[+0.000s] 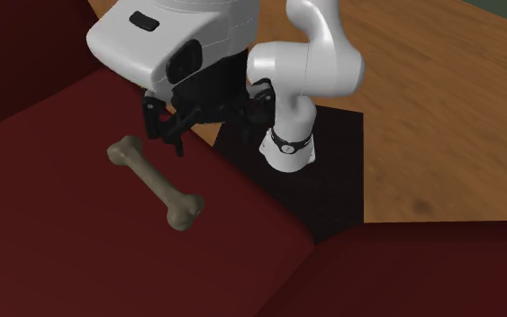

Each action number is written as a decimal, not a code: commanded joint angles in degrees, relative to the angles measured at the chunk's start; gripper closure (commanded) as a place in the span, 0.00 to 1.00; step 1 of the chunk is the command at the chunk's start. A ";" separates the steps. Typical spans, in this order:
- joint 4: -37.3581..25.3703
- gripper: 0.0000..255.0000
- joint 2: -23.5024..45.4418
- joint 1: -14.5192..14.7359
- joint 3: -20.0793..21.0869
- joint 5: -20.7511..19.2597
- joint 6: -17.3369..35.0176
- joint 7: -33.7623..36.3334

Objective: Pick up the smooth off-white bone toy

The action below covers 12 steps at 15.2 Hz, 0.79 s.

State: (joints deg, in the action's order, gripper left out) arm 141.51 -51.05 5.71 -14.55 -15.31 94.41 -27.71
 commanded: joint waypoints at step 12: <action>-4.77 0.00 6.69 11.38 -24.40 -9.37 6.61 -43.03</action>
State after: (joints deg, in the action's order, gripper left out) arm 136.13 -44.51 16.99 -38.44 -24.42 100.18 -70.45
